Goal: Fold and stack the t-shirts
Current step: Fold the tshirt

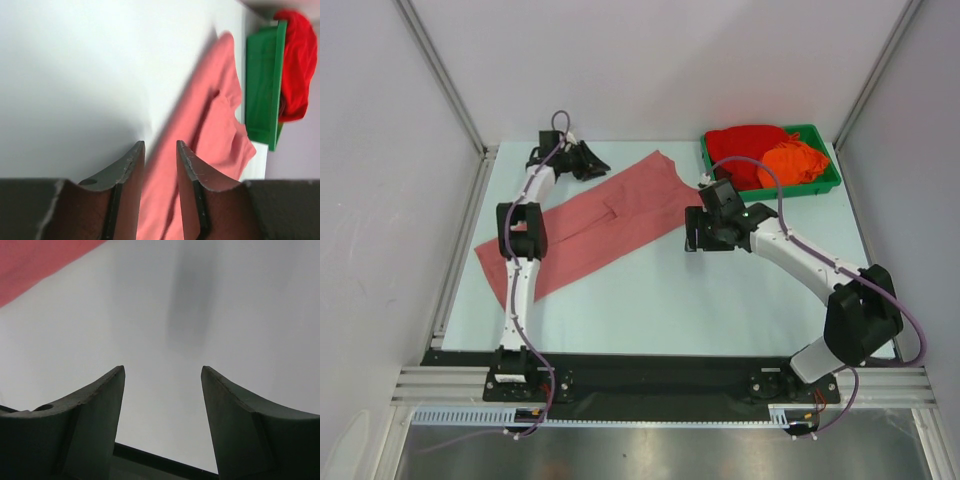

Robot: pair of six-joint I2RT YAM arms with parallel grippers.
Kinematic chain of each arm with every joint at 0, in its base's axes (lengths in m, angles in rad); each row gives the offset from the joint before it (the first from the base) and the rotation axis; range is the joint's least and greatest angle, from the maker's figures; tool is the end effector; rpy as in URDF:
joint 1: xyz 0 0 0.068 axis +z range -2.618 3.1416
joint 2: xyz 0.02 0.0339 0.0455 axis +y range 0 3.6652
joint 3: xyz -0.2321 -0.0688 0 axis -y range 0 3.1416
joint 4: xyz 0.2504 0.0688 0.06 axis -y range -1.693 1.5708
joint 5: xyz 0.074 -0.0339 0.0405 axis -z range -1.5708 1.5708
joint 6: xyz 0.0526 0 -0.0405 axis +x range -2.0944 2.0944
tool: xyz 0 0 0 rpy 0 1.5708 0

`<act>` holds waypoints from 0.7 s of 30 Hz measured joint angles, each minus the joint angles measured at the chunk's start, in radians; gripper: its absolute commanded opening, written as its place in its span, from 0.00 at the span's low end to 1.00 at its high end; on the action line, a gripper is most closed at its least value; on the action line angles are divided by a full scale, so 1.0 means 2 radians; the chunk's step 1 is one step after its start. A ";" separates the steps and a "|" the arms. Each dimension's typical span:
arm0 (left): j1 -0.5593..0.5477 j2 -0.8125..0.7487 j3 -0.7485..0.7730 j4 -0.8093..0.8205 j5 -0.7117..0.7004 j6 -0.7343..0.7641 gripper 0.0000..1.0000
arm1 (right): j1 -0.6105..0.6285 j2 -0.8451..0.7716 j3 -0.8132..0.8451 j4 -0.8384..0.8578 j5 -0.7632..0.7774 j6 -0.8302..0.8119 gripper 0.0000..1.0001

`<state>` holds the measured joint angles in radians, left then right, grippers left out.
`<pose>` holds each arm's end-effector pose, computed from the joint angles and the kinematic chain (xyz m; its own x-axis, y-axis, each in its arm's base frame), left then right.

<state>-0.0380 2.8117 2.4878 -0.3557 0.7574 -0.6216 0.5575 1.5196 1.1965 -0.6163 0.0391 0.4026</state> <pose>0.5816 -0.0583 0.0953 -0.8376 -0.3916 -0.3809 0.0908 0.5877 -0.8040 0.2890 0.1778 0.2205 -0.8297 -0.0559 -0.5554 -0.2000 0.9587 0.2022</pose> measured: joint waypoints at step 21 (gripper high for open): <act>-0.174 -0.264 -0.129 -0.045 -0.242 0.307 0.68 | 0.034 -0.037 -0.029 0.022 0.005 0.029 0.69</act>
<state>-0.3859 2.2841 2.2299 -0.4458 0.2726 -0.0067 0.6262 1.4456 1.1378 -0.5720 0.0494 0.4603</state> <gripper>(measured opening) 0.681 0.688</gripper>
